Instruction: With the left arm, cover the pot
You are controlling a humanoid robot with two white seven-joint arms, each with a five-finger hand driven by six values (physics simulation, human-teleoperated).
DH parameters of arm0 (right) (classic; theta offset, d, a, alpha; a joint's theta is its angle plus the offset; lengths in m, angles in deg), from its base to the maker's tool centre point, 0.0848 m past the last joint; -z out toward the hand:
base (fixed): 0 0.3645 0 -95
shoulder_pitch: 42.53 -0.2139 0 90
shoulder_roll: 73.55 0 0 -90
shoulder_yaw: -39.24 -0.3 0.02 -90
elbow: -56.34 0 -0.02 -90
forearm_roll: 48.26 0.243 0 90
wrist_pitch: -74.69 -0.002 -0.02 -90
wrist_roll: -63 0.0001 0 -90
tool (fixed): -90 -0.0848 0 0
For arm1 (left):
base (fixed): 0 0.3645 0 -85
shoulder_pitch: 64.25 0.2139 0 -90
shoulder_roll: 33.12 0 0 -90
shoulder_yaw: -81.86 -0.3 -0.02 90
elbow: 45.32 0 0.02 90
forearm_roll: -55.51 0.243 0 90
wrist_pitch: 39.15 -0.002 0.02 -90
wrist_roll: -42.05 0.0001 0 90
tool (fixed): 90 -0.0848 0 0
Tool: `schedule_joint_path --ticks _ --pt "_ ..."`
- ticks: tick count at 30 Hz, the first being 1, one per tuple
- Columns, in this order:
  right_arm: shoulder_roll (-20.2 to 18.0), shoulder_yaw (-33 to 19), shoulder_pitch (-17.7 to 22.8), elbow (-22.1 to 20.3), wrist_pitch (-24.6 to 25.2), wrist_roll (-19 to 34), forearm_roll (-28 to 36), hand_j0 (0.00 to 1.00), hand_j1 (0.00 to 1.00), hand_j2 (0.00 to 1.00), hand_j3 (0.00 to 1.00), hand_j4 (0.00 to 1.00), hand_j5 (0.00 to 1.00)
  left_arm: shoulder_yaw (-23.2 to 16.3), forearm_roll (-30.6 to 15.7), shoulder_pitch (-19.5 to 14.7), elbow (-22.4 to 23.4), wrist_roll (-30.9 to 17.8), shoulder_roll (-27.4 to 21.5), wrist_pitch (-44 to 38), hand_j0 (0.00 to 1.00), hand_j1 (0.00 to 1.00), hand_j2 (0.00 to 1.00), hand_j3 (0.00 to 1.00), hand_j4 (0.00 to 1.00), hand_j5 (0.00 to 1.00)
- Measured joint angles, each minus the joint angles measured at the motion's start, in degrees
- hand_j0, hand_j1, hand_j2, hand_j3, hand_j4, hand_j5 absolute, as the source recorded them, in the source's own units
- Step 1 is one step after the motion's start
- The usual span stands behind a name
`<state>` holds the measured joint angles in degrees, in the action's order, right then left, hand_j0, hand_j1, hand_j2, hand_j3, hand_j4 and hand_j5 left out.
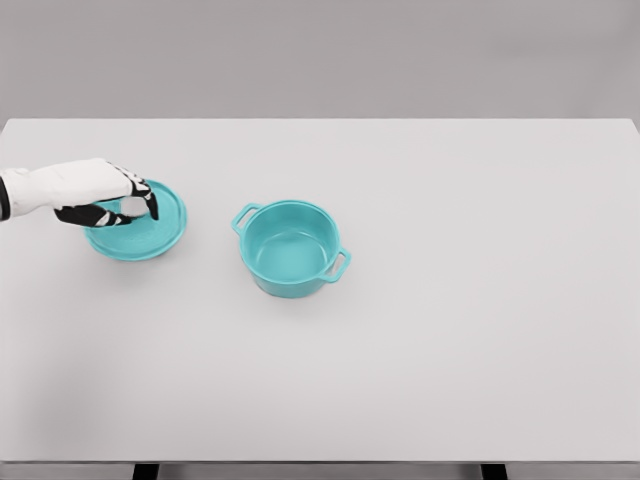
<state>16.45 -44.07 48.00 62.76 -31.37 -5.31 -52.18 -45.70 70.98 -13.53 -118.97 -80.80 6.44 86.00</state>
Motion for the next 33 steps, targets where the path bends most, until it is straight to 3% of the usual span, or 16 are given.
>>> schedule_joint_path --ticks 14,33 --pt "0.0 0.0 0.0 0.0 0.0 0.0 0.0 1.0 1.0 1.0 1.0 1.0 1.0 -0.3 -1.1 -0.6 -7.4 0.1 -2.0 0.0 0.55 0.55 0.55 0.55 0.55 0.55" --pt "0.0 0.0 0.0 0.0 0.0 0.0 0.0 1.0 1.0 1.0 1.0 1.0 1.0 -4.0 -4.8 -3.4 -12.7 0.2 -2.0 0.0 0.55 0.55 0.55 0.55 0.55 0.55"
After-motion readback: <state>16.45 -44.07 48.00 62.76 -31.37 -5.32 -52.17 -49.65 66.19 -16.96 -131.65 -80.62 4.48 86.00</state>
